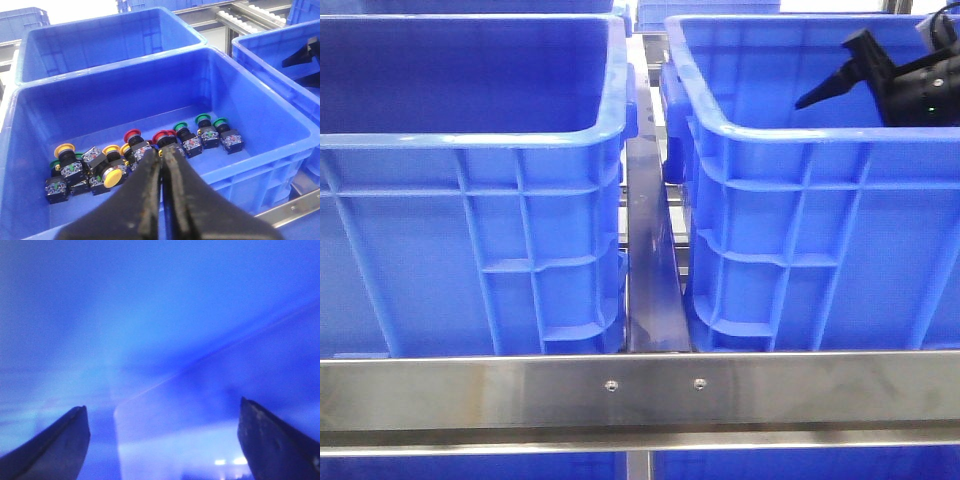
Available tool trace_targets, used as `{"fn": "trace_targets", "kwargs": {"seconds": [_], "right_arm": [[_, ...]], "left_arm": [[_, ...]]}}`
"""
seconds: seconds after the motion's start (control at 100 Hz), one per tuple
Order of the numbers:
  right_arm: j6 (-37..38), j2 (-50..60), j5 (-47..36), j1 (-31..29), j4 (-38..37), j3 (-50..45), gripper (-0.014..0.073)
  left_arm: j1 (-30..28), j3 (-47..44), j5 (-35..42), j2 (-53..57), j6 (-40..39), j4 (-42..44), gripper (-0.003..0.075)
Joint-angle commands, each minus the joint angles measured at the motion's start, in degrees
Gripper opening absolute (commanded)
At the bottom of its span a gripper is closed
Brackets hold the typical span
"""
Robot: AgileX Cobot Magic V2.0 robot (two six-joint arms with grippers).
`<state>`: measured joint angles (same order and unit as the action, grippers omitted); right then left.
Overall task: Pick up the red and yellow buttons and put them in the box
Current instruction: 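Lower the red button into the empty blue bin and open the right gripper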
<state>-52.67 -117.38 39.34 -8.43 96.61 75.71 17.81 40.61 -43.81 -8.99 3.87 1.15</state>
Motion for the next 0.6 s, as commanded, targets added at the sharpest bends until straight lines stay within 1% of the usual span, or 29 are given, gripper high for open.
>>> {"fn": "trace_targets", "kwargs": {"seconds": [0.0, 0.16, 0.26, 0.45, 0.59], "right_arm": [[-0.3, 3.6, 4.3, -1.1, 1.2, 1.8, 0.0626], [-0.3, 3.6, 6.9, -1.7, 0.6, 1.8, 0.0625], [-0.4, 4.2, 7.5, -1.7, -1.2, 1.8, 0.0625], [-1.0, 8.3, 4.4, -1.7, -6.1, 1.8, 0.0625], [-1.0, 12.0, 3.7, -1.7, -10.0, 1.8, 0.0625]], "left_arm": [[-0.1, 1.3, 4.8, -1.0, -0.5, 0.0, -0.0019], [-0.1, 1.3, 4.8, -1.0, -0.5, 0.0, -0.0019], [-0.1, 1.3, 4.8, -1.0, -0.5, 0.0, -0.0019], [-0.1, 1.3, 4.8, -1.0, -0.5, -0.1, -0.0019], [-0.1, 1.3, 4.8, -1.0, -0.5, -0.1, -0.0019]]}}
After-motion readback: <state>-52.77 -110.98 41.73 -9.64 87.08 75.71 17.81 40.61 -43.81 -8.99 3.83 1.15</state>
